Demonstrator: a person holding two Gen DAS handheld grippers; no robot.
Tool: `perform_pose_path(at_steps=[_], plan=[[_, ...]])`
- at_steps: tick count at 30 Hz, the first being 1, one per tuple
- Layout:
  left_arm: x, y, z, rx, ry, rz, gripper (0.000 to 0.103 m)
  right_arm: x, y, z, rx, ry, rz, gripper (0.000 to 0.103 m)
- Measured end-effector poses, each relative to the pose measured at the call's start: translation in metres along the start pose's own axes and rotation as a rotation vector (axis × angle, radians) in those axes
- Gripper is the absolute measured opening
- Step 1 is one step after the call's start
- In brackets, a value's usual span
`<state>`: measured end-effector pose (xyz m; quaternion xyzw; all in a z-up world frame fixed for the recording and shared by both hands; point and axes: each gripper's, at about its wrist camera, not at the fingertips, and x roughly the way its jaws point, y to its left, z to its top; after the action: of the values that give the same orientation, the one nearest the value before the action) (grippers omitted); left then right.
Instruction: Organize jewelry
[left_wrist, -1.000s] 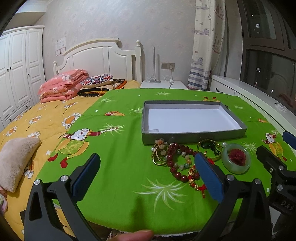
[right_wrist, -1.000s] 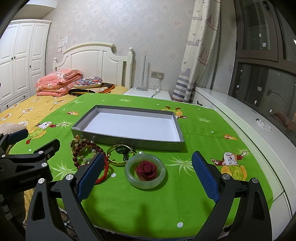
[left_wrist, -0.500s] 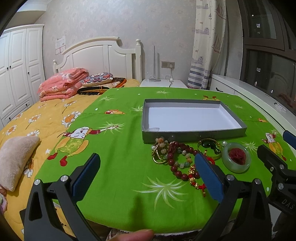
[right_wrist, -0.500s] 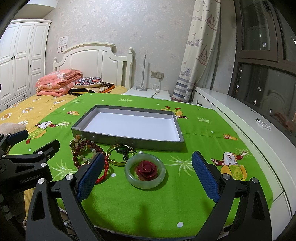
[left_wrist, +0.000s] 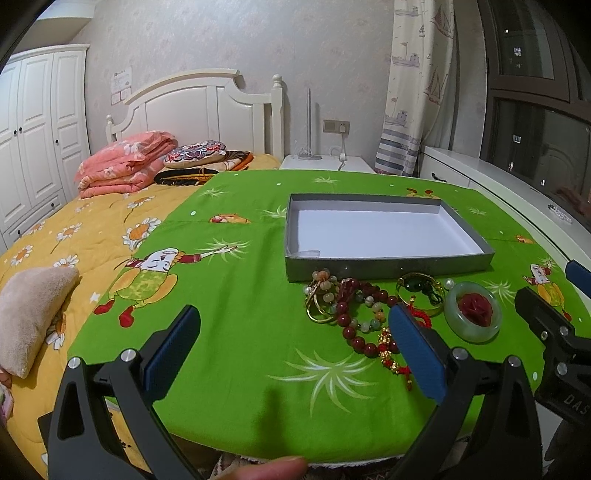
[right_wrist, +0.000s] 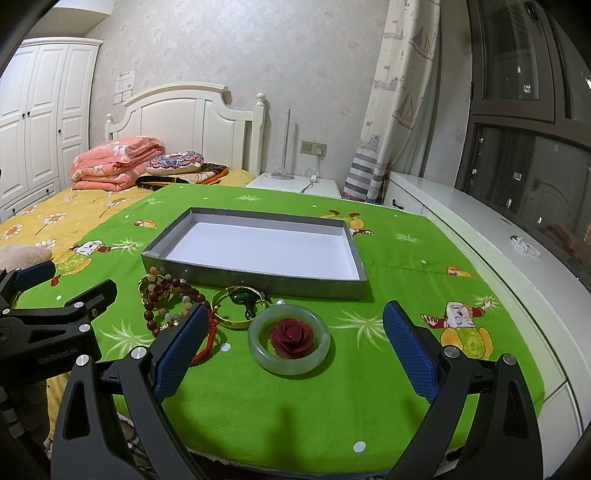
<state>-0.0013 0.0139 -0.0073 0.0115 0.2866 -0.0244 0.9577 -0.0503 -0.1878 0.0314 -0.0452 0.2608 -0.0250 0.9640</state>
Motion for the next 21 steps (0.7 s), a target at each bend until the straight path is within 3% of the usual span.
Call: perform_pose_path(at_steps=[10,21], plan=[[0.006,0.004,-0.002,-0.016,0.032,-0.022,0.098,0.006,-0.008,-0.005,0.023,0.018,0.013,0.089],[0.007,0.001,-0.007,-0.001,-0.003,-0.049,0.098,0.019,-0.012,-0.013,0.051,0.039,0.036,0.089]])
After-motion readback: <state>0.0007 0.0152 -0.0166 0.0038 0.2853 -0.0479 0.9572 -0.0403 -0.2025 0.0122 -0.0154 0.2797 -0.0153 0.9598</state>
